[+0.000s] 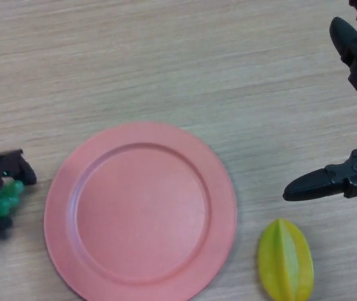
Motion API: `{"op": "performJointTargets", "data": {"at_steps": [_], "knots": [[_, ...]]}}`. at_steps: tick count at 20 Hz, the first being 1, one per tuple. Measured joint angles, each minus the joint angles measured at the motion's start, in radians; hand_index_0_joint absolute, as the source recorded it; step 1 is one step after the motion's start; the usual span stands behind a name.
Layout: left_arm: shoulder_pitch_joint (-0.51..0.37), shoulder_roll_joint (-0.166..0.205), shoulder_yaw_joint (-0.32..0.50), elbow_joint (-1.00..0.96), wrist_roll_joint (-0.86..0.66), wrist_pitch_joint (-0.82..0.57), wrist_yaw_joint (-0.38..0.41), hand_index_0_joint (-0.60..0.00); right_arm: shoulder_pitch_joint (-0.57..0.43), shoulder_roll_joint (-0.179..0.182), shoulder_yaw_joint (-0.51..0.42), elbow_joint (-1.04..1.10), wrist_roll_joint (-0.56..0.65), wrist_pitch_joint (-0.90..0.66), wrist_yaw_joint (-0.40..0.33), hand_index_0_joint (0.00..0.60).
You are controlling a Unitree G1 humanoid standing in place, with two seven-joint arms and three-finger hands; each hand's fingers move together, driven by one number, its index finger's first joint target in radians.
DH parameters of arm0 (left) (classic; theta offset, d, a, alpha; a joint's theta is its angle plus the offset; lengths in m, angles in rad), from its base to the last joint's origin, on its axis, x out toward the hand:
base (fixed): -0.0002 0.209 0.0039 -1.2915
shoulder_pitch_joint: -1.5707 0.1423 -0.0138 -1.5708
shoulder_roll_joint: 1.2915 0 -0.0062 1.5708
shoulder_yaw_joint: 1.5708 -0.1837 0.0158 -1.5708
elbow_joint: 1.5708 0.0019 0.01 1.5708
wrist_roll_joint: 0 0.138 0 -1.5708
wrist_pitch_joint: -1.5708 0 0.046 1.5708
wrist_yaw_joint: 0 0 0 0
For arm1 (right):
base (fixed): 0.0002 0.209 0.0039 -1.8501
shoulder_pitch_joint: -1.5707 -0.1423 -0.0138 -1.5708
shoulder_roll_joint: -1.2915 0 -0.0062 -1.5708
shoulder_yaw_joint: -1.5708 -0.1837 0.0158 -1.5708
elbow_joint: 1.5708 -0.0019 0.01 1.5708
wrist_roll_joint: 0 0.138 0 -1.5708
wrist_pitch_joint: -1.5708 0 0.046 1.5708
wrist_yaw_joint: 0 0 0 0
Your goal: Pick up the green grapes and place it on the plate
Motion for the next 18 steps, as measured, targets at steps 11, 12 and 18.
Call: {"op": "performJointTargets", "data": {"at_steps": [11, 12, 18], "knots": [[-0.109, -0.117, -0.191, -0.644, -0.256, 0.588, -0.314, -0.6, -0.001, 0.004, 0.009, -0.007, 0.0, 0.0, -0.003, 0.0], [-0.107, -0.131, -0.236, -0.655, -0.253, 0.593, -0.319, -0.6, -0.001, 0.006, 0.009, -0.007, 0.0, 0.0, -0.003, 0.0], [-0.08, -0.137, -0.251, -0.626, -0.123, 0.524, -0.328, -0.4, 0.006, 0.008, 0.008, -0.009, 0.0, 0.0, -0.003, 0.0]]}}
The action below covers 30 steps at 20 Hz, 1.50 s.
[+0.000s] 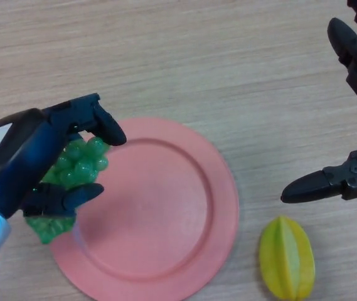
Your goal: Pick up the green grapes and place it on the plate
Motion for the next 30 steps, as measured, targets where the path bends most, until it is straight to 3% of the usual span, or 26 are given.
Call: {"op": "performJointTargets", "data": {"at_steps": [1, 2, 3, 4, 8, 11, 13, 16, 19, 21, 23, 26, 30], "knots": [[0.004, 0.0, 0.0, 0.0, 0.008, -0.015, -0.001, -0.3, 0.0, 0.0, 0.0, 0.0, 0.0, 0.0, 0.0, 0.0], [0.016, 0.0, 0.006, 0.001, 0.031, -0.064, -0.024, -0.15, 0.0, 0.0, 0.0, -0.001, 0.0, 0.0, 0.0, 0.0], [0.032, 0.001, 0.022, 0.002, 0.032, -0.109, -0.055, -0.05, 0.0, 0.0, 0.0, -0.002, 0.0, 0.0, 0.0, 0.0], [0.06, 0.001, 0.058, 0.005, 0.039, -0.187, -0.101, 0.0, -0.001, 0.0, 0.001, -0.006, -0.003, 0.0, 0.0, 0.0], [0.043, 0.001, 0.12, 0.01, 0.026, -0.197, -0.129, 0.0, -0.015, 0.001, 0.01, -0.024, -0.057, 0.001, 0.0, 0.0], [-0.009, -0.001, 0.134, -0.02, -0.108, -0.086, -0.115, 0.0, -0.036, 0.015, 0.044, -0.032, -0.067, 0.019, 0.0, 0.0], [-0.04, -0.006, 0.153, -0.02, -0.288, 0.008, -0.011, 0.0, -0.05, 0.017, 0.046, -0.038, -0.065, 0.038, 0.0, 0.0], [-0.077, -0.04, 0.257, -0.089, -0.779, 0.354, 0.095, 0.0, -0.06, 0.017, 0.043, -0.039, -0.058, 0.058, -0.006, 0.0], [-0.06, -0.015, 0.347, -0.038, -1.069, 0.355, 0.193, 0.0, -0.079, 0.017, 0.046, -0.05, -0.056, 0.077, -0.044, 0.0], [-0.053, 0.014, 0.422, -0.013, -1.201, 0.338, 0.356, 0.0, -0.077, 0.017, 0.047, -0.07, -0.056, 0.077, -0.045, 0.0], [-0.03, 0.058, 0.43, -0.014, -1.254, 0.279, 0.437, 0.0, -0.08, 0.017, 0.043, -0.076, -0.053, 0.084, -0.047, 0.0], [-0.027, 0.087, 0.419, -0.035, -1.389, 0.271, 0.51, 0.0, -0.086, 0.009, 0.038, -0.077, 0.034, 0.099, -0.099, 0.0], [-0.029, 0.127, 0.421, -0.086, -1.505, 0.277, 0.621, 0.0, -0.071, 0.003, 0.042, -0.077, 0.044, 0.099, -0.108, 0.0]]}}
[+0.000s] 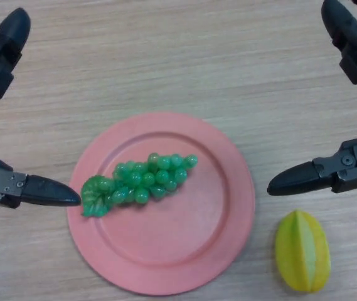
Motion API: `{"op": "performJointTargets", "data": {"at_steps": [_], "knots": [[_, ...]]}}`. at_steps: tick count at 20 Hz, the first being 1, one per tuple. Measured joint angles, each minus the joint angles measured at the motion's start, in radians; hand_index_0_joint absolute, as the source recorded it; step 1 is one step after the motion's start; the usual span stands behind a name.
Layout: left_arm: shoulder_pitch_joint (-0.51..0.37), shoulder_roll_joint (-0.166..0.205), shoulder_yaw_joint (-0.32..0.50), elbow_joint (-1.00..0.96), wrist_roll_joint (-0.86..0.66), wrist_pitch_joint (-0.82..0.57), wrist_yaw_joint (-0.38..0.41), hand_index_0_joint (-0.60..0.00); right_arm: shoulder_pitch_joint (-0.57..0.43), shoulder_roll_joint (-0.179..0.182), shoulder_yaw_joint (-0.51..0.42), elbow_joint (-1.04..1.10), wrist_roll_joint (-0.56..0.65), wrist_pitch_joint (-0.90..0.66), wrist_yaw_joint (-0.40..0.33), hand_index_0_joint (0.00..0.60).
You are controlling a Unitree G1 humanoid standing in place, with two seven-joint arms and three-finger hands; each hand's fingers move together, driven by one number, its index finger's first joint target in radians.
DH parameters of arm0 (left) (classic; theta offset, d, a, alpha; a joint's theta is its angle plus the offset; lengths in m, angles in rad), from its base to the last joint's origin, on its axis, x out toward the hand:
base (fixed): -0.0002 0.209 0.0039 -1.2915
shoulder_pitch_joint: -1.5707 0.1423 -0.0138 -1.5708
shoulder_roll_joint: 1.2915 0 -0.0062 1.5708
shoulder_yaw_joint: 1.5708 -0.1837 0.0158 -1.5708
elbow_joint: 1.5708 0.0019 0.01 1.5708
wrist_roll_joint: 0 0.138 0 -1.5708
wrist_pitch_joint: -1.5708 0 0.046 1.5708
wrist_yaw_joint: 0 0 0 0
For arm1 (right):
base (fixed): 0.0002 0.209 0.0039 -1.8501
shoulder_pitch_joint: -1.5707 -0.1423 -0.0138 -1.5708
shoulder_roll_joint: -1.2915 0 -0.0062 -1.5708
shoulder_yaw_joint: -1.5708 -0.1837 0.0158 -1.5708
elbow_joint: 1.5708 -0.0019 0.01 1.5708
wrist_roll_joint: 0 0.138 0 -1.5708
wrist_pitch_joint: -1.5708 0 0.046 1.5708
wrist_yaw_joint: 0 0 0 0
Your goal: Pick up the green grapes and place it on the plate
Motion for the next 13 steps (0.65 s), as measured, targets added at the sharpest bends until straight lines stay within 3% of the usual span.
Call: {"op": "performJointTargets", "data": {"at_steps": [4, 9, 13], "knots": [[-0.004, 0.03, -0.001, -0.017, 0.0, 0.007, 0.015, 0.0, 0.001, -0.027, 0.008, 0.0, 0.044, 0.0, -0.033, 0.0], [-0.007, 0.031, 0.0, -0.039, -0.045, 0.028, 0.04, 0.0, 0.006, -0.03, 0.018, 0.0, 0.064, 0.0, -0.053, 0.0], [-0.007, 0.043, 0.004, -0.039, -0.064, 0.038, 0.044, 0.0, 0.003, -0.059, 0.038, 0.0, 0.07, -0.002, -0.076, 0.0]]}}
